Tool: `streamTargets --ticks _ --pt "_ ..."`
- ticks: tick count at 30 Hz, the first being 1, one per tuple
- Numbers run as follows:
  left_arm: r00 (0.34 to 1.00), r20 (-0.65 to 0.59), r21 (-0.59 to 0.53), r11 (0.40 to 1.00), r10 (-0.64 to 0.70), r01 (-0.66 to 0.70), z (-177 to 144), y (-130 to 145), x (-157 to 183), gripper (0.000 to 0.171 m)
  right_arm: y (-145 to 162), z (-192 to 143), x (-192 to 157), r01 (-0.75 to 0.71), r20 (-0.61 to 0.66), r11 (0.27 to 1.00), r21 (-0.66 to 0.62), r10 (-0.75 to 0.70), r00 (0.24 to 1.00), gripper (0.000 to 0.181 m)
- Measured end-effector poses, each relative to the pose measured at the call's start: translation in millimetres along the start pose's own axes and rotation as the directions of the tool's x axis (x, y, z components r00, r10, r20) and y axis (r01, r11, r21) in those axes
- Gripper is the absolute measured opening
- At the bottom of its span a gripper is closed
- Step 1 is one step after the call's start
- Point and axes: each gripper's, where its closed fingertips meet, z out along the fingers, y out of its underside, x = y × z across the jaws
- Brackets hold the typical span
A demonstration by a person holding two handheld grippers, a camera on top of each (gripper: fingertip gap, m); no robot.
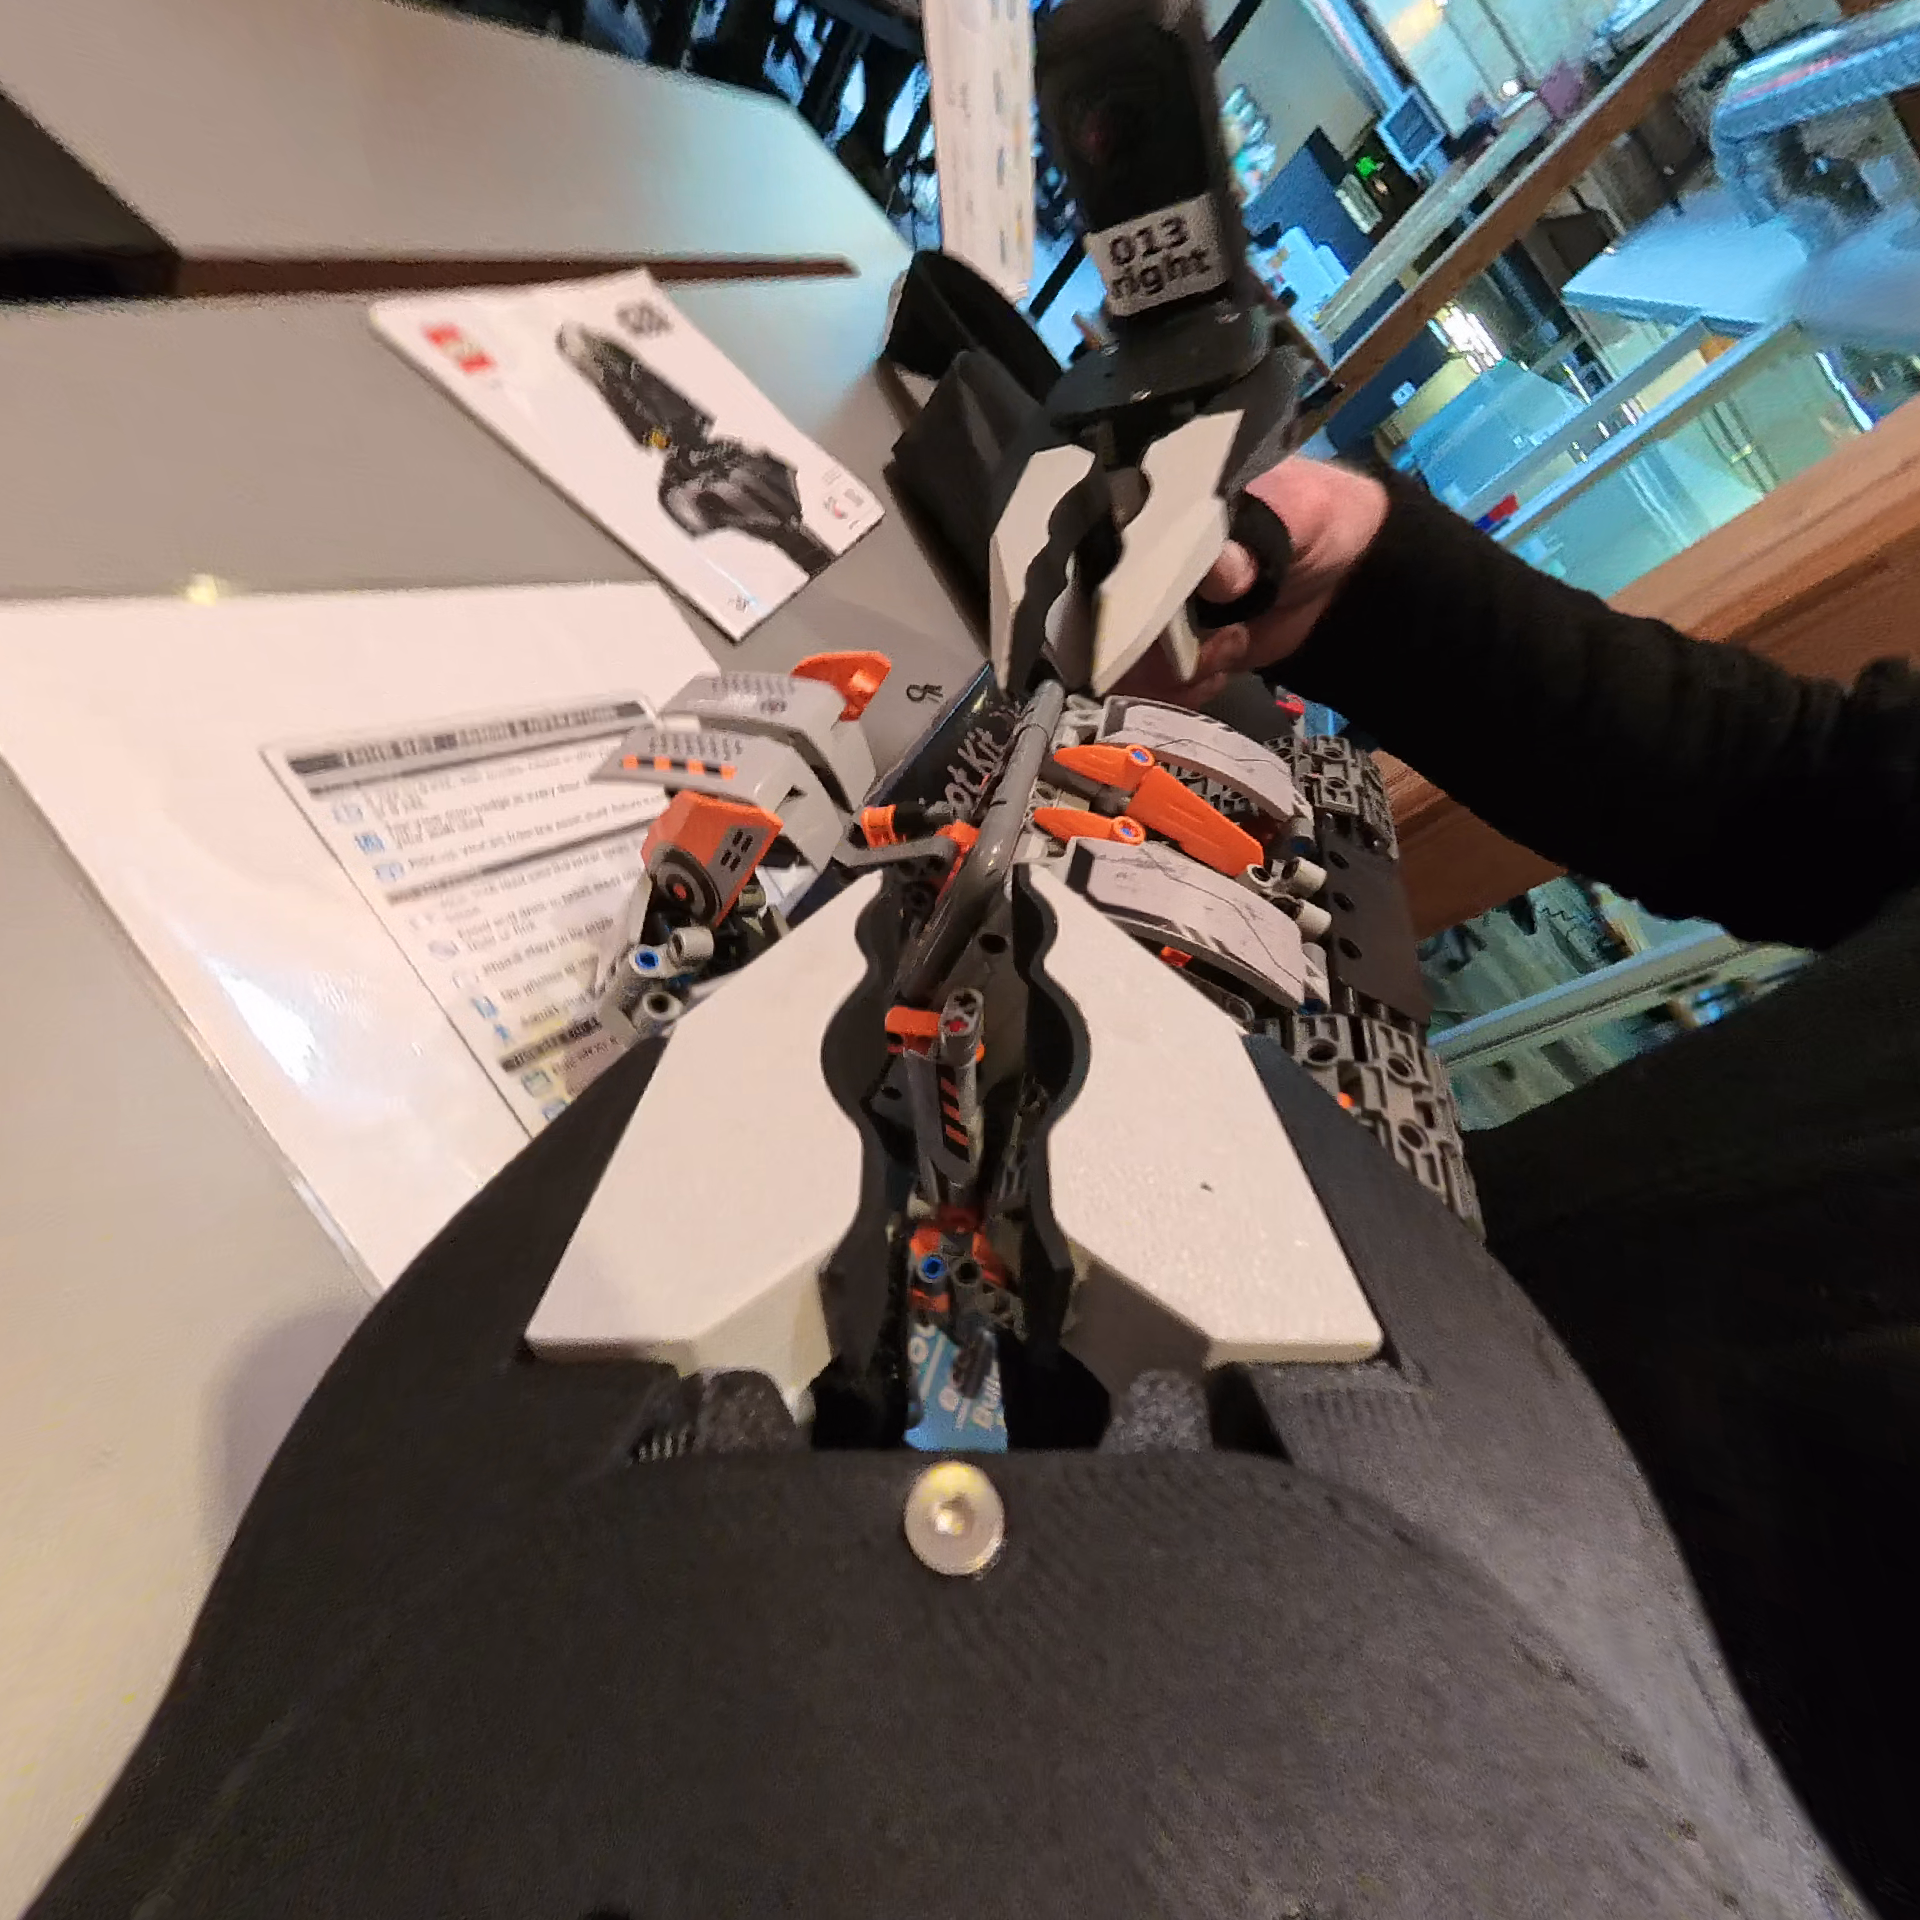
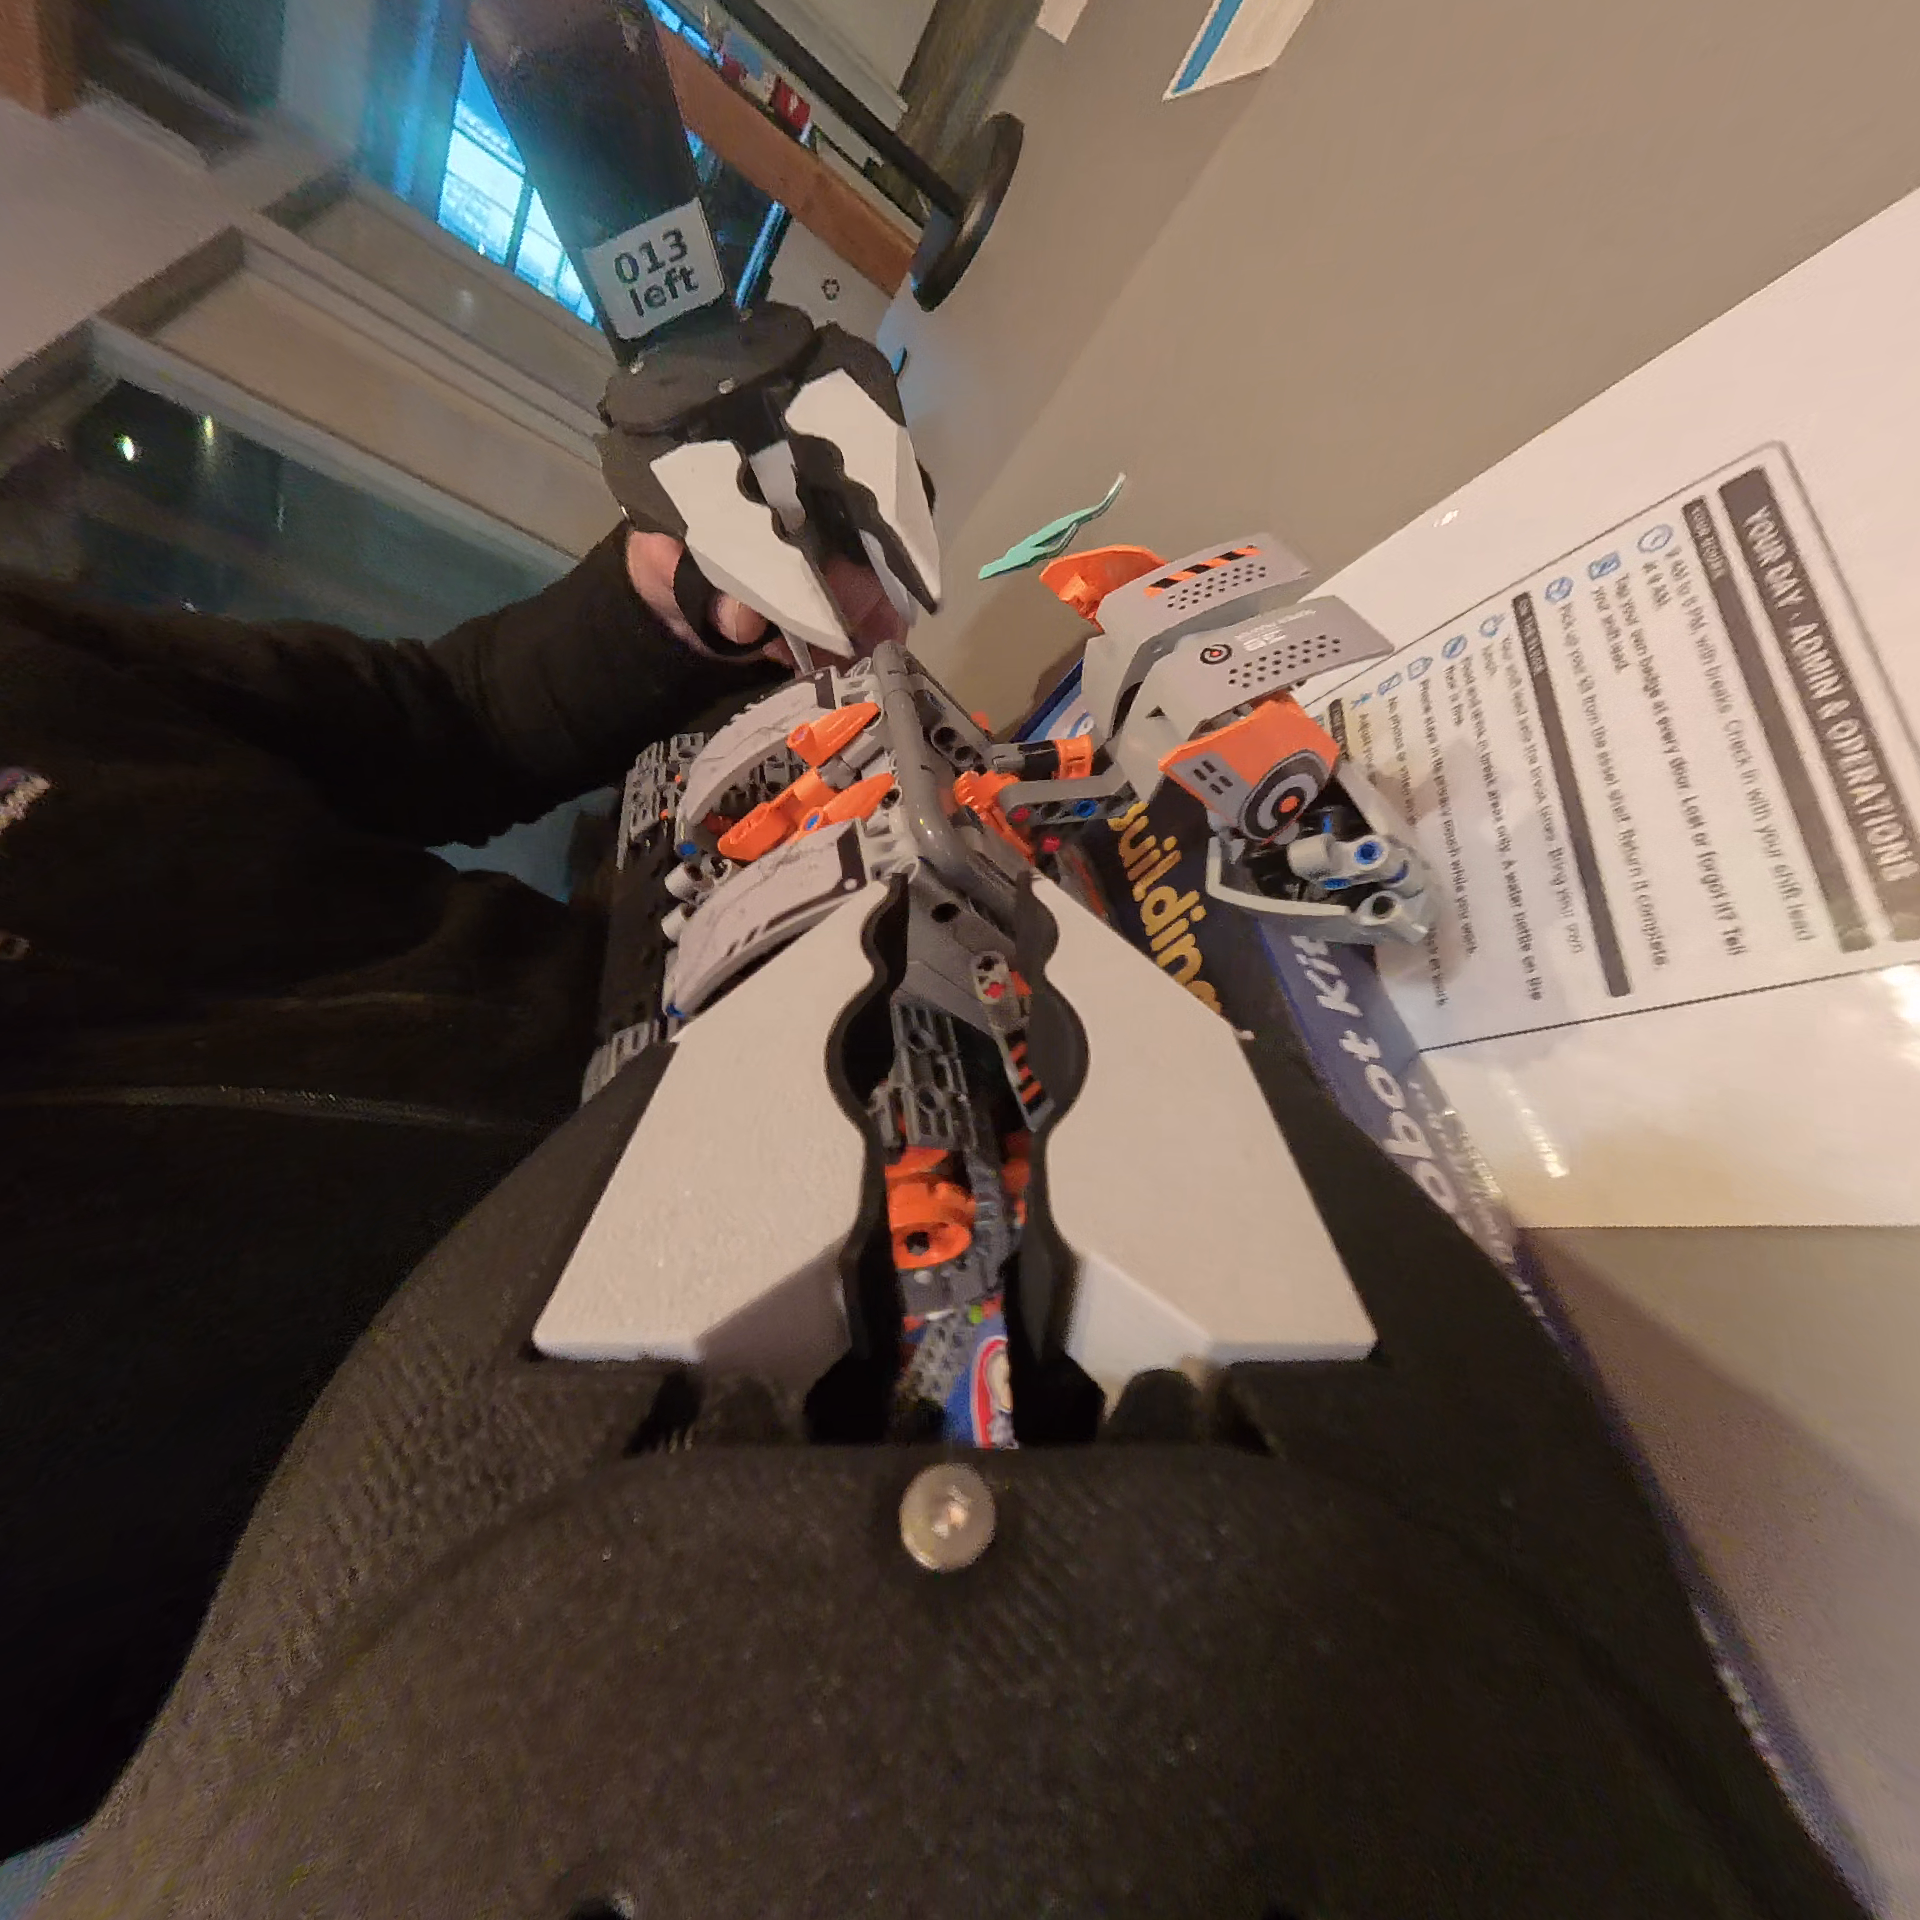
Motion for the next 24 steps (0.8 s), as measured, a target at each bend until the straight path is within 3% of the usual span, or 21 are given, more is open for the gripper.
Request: streamTargets --ticks 4,8,9,12,16,20,24 --pt "0.981 -0.025 -0.080 0.978 0.191 -0.193 -2 13 2 0.019 5 -6 9 0.130 -0.033 0.991 -0.026 -0.131 0.991 0.015" --pt "0.959 -0.044 -0.068 0.957 0.279 -0.282 2 16 7 0.021 10 4 7 0.258 -0.039 0.963 -0.080 -0.262 0.964 0.013" --pt "0.957 -0.058 -0.059 0.956 0.284 -0.288 1 16 8 0.018 11 5 5 0.288 -0.030 0.953 -0.090 -0.292 0.956 0.007" --pt "0.953 -0.085 -0.027 0.956 0.290 -0.293 0 15 7 0.016 9 5 3 0.330 -0.012 0.941 -0.078 -0.332 0.943 0.011" --pt "0.960 -0.156 0.072 0.972 0.233 -0.224 -8 0 10 0.020 -1 3 -2 0.262 0.069 0.965 -0.011 -0.260 0.963 0.017" --pt "0.952 -0.256 0.111 0.984 0.166 -0.141 -14 -8 19 0.030 -7 -1 -14 0.157 0.195 0.987 0.046 -0.163 0.967 0.041" --pt "0.937 -0.312 0.032 0.987 0.160 -0.158 -9 2 26 0.069 8 11 -20 0.185 0.215 0.982 -0.046 -0.171 0.961 0.085"
